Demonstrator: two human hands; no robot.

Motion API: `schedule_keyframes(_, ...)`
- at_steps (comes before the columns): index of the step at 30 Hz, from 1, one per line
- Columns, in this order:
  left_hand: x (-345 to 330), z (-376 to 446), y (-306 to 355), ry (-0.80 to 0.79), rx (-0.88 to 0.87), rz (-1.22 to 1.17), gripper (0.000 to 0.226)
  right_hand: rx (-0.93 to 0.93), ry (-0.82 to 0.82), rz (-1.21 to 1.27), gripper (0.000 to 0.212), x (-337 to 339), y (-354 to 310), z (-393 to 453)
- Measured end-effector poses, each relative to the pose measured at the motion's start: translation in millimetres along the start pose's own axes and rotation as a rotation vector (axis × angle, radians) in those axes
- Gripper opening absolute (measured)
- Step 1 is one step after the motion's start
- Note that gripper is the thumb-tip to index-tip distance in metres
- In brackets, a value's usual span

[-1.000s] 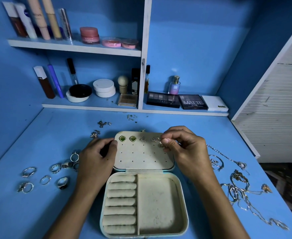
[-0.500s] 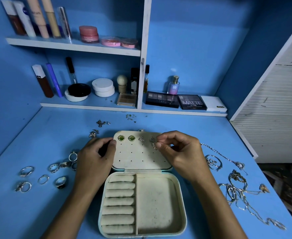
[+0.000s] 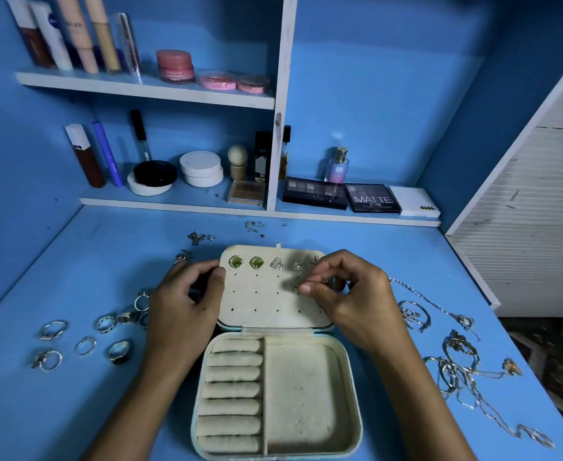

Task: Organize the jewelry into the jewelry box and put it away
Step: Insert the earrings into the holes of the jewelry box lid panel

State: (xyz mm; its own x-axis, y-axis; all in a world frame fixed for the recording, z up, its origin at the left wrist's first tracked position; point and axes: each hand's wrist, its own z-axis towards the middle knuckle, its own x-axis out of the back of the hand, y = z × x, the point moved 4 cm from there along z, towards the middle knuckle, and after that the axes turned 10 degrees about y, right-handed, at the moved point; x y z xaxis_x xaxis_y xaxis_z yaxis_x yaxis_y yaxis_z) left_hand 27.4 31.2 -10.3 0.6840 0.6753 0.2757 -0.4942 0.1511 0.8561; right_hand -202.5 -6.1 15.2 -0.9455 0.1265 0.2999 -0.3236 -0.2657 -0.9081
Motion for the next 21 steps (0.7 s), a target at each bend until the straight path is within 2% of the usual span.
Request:
schedule_keyframes(6, 1.0, -0.2, 1.7, 0.01, -0.019, -0.004, 0.011, -0.006, 0.029, -0.019, 0.027, 0.8, -2.1, -0.1)
schedule_keyframes(10, 0.9, -0.3, 1.6, 0.003, -0.017, -0.001, 0.011, -0.015, 0.036, 0.054, 0.027, 2.5, -3.1, -0.3)
schedule_keyframes(21, 1.5, 0.4, 2.4, 0.013, -0.038, -0.001, 0.01, 0.039, 0.064, -0.048, 0.029, 0.8, -6.3, -0.7)
